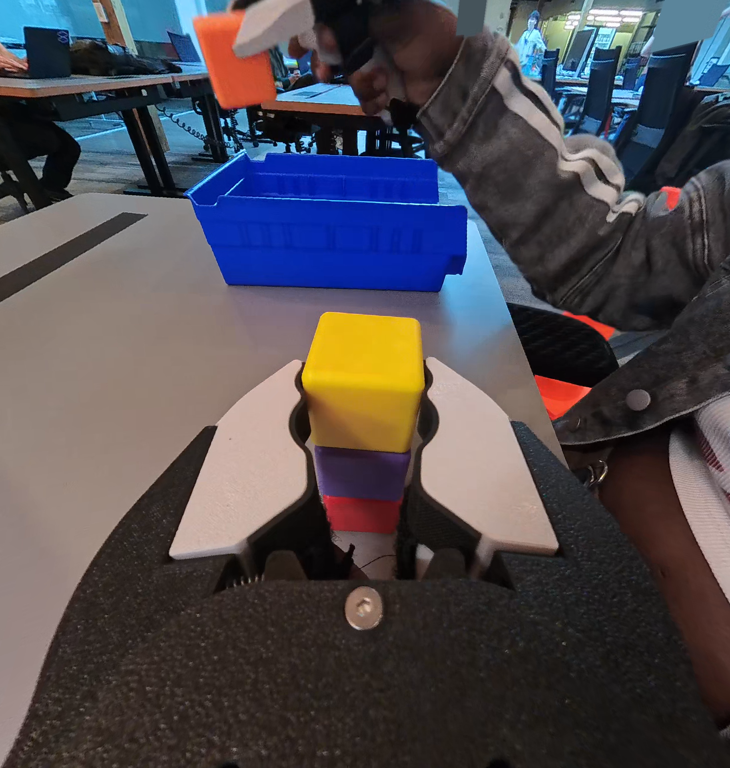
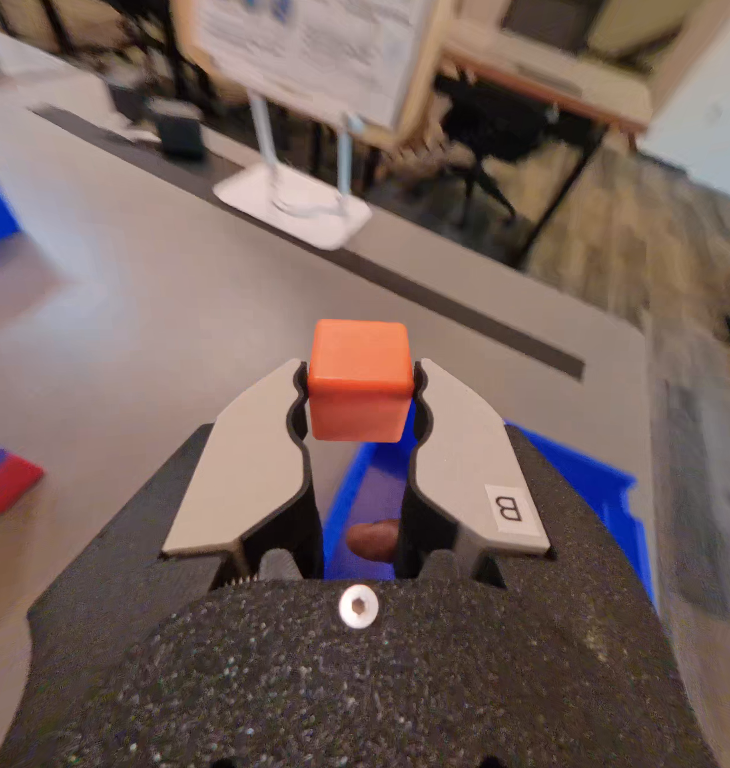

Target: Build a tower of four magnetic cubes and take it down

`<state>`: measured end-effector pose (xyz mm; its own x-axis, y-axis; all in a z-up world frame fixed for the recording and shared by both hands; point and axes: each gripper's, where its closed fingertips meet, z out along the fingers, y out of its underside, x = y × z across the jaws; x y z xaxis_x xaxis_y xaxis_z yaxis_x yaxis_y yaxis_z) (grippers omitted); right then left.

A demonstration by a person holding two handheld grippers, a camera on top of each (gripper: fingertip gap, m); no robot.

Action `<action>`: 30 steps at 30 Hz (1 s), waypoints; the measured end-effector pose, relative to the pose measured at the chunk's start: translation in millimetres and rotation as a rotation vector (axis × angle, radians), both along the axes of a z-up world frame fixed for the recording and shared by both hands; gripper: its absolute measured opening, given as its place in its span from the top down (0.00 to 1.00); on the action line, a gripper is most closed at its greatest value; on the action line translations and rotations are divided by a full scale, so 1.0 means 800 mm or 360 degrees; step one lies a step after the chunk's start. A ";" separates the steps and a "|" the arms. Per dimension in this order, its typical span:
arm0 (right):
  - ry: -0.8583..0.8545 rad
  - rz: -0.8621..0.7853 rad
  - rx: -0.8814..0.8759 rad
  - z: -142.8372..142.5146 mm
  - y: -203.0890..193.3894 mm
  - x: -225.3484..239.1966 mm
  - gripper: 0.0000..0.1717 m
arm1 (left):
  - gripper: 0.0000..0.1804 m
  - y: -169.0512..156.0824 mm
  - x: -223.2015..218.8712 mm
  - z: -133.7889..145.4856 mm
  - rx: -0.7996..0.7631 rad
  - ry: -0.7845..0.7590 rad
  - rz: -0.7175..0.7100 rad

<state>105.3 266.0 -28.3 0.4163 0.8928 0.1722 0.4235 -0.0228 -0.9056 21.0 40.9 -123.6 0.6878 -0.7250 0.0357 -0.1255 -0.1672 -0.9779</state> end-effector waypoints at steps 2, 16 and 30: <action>-0.0152 -0.0142 -0.0124 -0.030 0.032 0.025 0.72 | 0.72 0.000 -0.001 0.000 0.0003 0.0002 0.0000; -0.0441 -0.0417 -0.0512 -0.197 0.114 0.052 0.72 | 0.73 -0.001 -0.001 -0.001 0.0019 0.0017 -0.0006; -0.0185 -0.0400 -0.0431 -0.127 0.103 0.060 0.52 | 0.61 -0.002 -0.001 -0.003 0.0011 0.0041 -0.0014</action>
<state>153.2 348.4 -129.6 0.6193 0.7852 0.0033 0.4740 -0.3705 -0.7988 20.5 39.2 -126.2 0.6823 -0.7310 0.0130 -0.1522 -0.1594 -0.9754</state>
